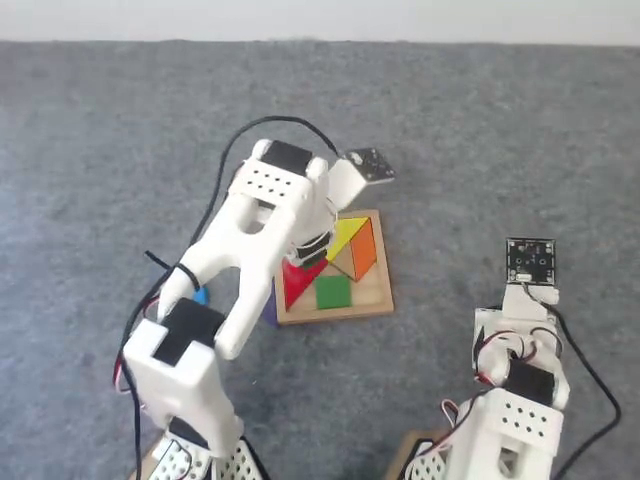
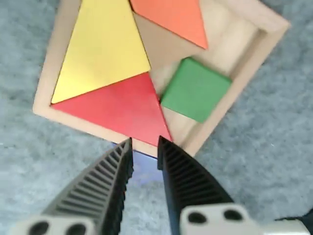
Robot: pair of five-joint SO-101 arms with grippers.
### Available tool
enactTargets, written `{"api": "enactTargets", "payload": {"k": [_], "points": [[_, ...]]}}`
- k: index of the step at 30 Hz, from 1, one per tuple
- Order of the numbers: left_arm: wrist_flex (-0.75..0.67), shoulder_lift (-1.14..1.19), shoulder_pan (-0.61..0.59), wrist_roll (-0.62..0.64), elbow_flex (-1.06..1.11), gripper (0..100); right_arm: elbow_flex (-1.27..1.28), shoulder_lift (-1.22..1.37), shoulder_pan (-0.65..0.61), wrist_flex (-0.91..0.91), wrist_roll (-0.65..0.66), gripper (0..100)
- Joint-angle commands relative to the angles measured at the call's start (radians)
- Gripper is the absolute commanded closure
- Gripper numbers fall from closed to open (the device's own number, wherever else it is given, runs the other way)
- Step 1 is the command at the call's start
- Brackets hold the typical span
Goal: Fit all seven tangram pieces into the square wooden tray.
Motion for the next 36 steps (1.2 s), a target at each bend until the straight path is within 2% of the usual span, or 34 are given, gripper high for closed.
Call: {"api": "enactTargets", "payload": {"k": [1, 6, 11, 16, 21, 25, 31, 36], "points": [[-0.157, -0.347, -0.002, -0.028, 0.189, 91, -0.057, -0.016, -0.001, -0.022, 0.000, 99.1], [-0.431, -0.729, -0.008, -0.097, 0.668, 80, -0.057, -0.016, -0.007, -0.021, 0.000, 99.1], [-0.542, -0.763, -0.005, -0.250, 0.903, 79, -0.055, -0.016, -0.007, -0.018, 0.000, 99.1], [-0.617, -0.671, -0.002, -0.316, 0.865, 73, -0.038, -0.016, -0.022, -0.024, 0.000, 99.1], [-0.628, -0.520, 0.000, -0.393, 0.768, 73, -0.037, -0.016, -0.039, -0.021, 0.000, 99.1], [-0.623, -0.381, 0.023, -0.399, 0.648, 73, -0.048, -0.016, -0.024, -0.016, 0.002, 99.1], [-0.589, -0.265, 0.049, -0.397, 0.538, 73, -0.098, -0.016, 0.166, 0.025, 0.083, 99.1], [-0.635, -0.212, 0.028, -0.397, 0.532, 73, -0.038, -0.016, 0.286, 0.007, 0.181, 99.1]]}}
